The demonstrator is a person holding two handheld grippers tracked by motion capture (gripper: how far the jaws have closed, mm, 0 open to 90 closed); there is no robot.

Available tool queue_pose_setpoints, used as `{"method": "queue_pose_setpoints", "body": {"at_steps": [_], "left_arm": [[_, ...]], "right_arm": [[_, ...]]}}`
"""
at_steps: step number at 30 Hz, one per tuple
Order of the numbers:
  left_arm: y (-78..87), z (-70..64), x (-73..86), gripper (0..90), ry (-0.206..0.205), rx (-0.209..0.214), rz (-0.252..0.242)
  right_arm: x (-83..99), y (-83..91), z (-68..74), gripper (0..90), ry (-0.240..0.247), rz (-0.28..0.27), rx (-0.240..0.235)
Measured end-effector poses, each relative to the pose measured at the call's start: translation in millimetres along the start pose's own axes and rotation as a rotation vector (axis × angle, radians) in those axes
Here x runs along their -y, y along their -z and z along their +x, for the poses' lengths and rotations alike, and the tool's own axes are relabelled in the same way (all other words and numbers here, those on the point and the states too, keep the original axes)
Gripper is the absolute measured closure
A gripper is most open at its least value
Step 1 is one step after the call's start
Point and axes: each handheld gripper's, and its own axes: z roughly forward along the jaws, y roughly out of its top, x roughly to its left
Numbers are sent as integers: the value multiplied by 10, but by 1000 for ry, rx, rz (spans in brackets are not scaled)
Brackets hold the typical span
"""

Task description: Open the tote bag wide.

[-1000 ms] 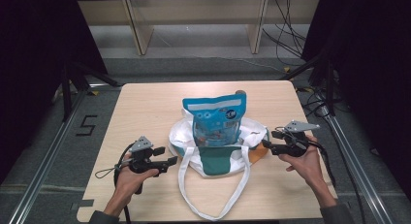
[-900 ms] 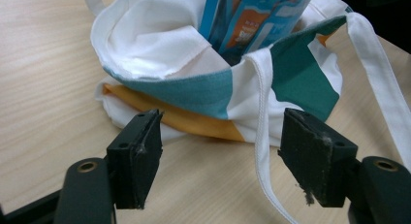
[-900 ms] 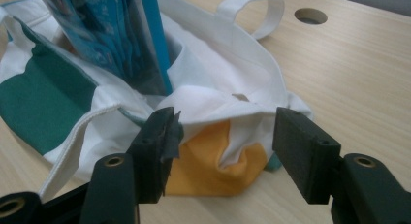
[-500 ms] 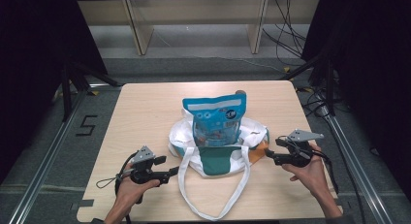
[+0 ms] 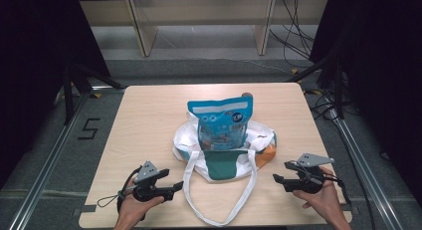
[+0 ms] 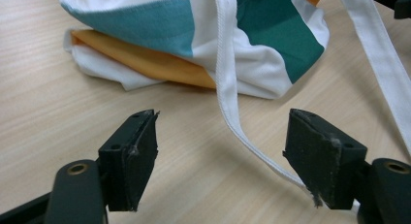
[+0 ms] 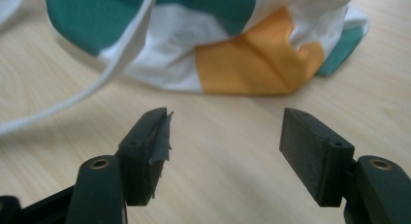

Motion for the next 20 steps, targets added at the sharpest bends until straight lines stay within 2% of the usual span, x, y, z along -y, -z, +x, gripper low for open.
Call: {"method": "queue_pose_setpoints", "body": {"at_steps": [2, 3, 4, 5, 6, 8, 9, 10, 11, 12, 13, 14, 15, 16, 18, 20], "left_arm": [[-7, -31, 29, 267, -1, -3, 14], [-18, -47, 43, 267, -1, -4, 11], [-19, -58, 55, 267, -4, -9, 17], [-19, -57, 60, 267, -26, -6, 23], [-19, -63, 69, 265, -33, -10, 28], [-15, -66, 87, 263, -45, -18, 43], [-15, -58, 95, 263, -46, -18, 44], [-17, -59, 95, 263, -37, -14, 48], [-12, -43, 93, 261, -50, -21, 59], [-17, -44, 98, 261, -45, -21, 44], [-17, -44, 98, 260, -45, -21, 44], [-14, -47, 93, 260, -27, -23, 56], [-6, -28, 86, 260, -60, -23, 68], [1, -20, 84, 258, -72, -21, 81], [-13, -29, 86, 254, -61, -25, 68], [-21, -20, 86, 251, -66, -24, 70]], "right_arm": [[49, -22, 38, 355, 8, 19, -2], [66, -34, 33, 355, 32, 21, -8], [83, -33, 70, 355, 11, 41, -20], [93, -29, 68, 354, 35, 33, -12], [103, -25, 66, 354, 47, 35, -22], [124, -5, 80, 354, 44, 29, -22], [140, 2, 109, 354, 12, 36, -21], [145, 6, 85, 354, 42, 38, -17], [158, 0, 98, 354, 21, 36, -26], [159, 1, 79, 354, 42, 44, -24], [168, -1, 100, 354, 14, 43, -21], [166, 2, 98, 353, 4, 45, -24], [162, -4, 63, 350, 35, 34, -16], [163, 3, 78, 349, 6, 47, -23], [162, -1, 44, 348, 35, 33, -12], [167, -9, 33, 348, 37, 30, -13]]}}
